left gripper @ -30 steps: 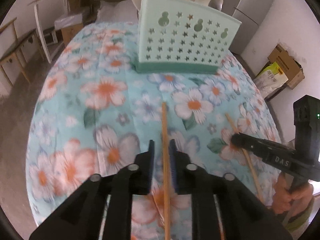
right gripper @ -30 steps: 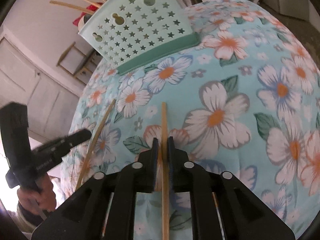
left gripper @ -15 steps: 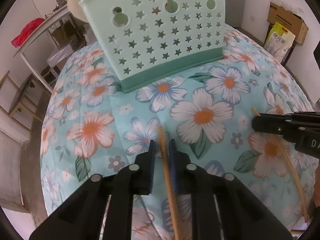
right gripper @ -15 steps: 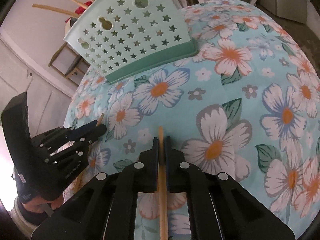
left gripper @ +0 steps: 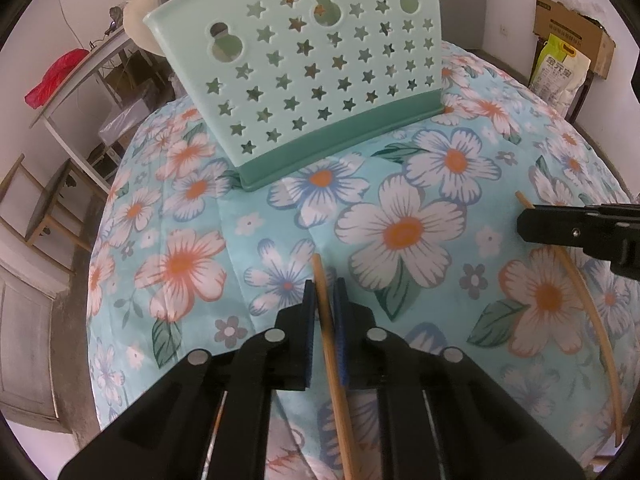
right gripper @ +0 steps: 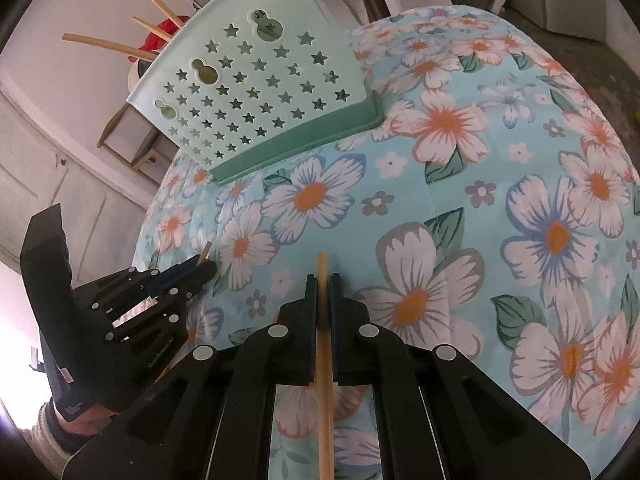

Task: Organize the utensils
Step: 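Grasp the last wooden chopstick with the left gripper while the right gripper holds its chopstick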

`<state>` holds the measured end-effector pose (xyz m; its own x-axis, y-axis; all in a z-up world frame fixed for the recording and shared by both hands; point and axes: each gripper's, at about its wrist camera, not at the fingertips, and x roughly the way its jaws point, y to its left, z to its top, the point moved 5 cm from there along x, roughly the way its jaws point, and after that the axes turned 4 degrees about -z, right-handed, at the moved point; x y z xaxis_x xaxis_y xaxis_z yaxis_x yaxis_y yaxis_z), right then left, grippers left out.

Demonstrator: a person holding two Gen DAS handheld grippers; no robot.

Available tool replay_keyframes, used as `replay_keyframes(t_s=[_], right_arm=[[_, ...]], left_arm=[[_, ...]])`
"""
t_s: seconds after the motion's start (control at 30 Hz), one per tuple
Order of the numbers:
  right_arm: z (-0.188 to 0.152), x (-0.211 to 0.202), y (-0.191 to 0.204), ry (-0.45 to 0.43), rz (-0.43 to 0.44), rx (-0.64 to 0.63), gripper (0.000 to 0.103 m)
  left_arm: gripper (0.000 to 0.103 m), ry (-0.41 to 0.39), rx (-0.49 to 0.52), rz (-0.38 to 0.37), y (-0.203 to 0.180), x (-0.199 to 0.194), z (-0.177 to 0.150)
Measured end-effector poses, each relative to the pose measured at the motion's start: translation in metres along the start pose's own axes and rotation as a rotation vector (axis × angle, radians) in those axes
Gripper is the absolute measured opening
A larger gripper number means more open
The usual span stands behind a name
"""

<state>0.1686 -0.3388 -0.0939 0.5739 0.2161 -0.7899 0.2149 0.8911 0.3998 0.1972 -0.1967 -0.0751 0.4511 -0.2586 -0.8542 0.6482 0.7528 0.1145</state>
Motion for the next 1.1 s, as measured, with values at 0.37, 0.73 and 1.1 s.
replay_keyframes(t_s=[0.37,0.73,1.1], right_arm=[[0.003,-0.002,0.006,-0.011,0.008,-0.004,0.004],[0.001,-0.009,0.004,-0.026,0.011,0.000,0.004],[0.004,-0.019,0.005,-0.044,0.013,-0.001,0.004]], left_arm=[[0.008,0.000,0.003,0.005,-0.002,0.000,0.000],[0.008,0.003,0.001,0.008,-0.002,0.001,-0.001],[0.008,0.008,-0.009,0.000,0.000,0.007,0.004]])
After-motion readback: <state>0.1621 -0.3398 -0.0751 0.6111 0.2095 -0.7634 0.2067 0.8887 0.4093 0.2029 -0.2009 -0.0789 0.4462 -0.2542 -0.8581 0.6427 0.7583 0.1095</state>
